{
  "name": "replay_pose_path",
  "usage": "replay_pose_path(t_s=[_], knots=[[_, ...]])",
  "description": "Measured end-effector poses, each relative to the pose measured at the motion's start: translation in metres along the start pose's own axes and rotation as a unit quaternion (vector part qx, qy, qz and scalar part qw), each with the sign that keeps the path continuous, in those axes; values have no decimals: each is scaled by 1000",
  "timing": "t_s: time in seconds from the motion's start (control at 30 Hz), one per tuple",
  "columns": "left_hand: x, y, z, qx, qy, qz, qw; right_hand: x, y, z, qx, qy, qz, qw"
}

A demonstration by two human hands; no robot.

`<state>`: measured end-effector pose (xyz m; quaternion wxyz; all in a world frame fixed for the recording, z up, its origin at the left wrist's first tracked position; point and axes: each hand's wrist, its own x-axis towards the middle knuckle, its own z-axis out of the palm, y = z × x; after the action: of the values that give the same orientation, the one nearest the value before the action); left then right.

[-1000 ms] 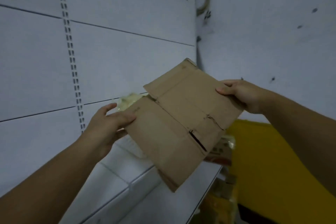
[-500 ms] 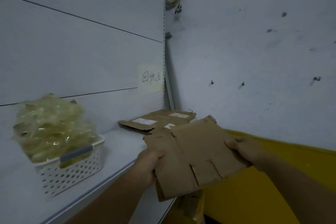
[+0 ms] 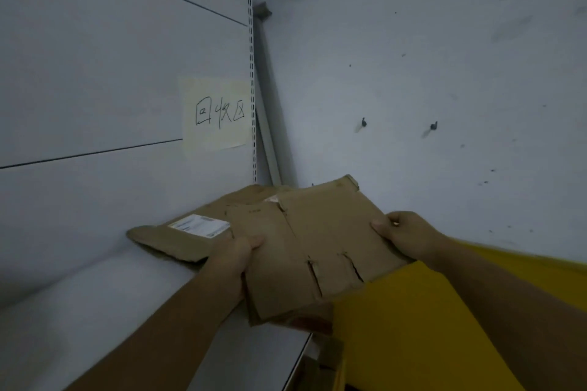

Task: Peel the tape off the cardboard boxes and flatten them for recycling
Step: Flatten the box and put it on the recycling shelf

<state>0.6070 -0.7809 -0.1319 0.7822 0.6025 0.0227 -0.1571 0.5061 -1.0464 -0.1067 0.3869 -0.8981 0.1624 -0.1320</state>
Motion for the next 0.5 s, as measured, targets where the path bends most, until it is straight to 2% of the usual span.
replay_pose_path(t_s=[0.1,0.27,0.37,0.5], knots=[[27,-1,25,4,43,-5,999,43,17,-7,-7,3,-33,999],[55,1,66,-36,55,1,998,115,45,-19,-19,60,-109,992],[64,7,76,-32,95,4,995,157,47,-14,-17,41,-139,989],[69,22,61,8,189,40,981,202,25,17,20,-11,-172,985]])
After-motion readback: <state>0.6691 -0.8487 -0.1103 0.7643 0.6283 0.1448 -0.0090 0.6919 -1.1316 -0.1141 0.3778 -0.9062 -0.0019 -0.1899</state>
